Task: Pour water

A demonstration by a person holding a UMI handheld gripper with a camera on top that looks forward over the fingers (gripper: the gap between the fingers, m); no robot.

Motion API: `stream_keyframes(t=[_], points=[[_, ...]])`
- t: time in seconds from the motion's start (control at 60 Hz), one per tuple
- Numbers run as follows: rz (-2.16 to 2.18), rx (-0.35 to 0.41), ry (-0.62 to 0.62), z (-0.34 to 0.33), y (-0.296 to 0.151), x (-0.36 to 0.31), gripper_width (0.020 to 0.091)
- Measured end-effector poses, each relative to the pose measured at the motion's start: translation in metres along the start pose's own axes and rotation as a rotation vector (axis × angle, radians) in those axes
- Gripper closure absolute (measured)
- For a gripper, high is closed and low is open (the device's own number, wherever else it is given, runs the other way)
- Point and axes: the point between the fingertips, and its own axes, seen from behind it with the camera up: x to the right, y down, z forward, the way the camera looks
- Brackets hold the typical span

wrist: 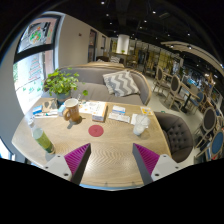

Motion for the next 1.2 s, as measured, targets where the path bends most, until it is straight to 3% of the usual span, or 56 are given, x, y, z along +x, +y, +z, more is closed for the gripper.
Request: stream_keyframes(t=[0.167, 0.35, 0.633, 0.883, 1.117, 1.2], points=[[0.001, -0.019, 0.053, -0.002, 0.02, 0.0, 0.0249], [0.017, -0.075, 0.103, -0.012, 0.073, -0.03, 0.0251], [0.082, -0.107, 0.01, -0.01, 0.135, -0.18, 0.0247], [0.09, 0.026, -0.094, 0.039, 0.096, -0.303, 0.0246], [0.103, 0.126, -0.054, 0.107, 0.047, -0.317, 0.0242], [0.108, 0.149, -0.048, 0.125, 0.04, -0.313, 0.0306]])
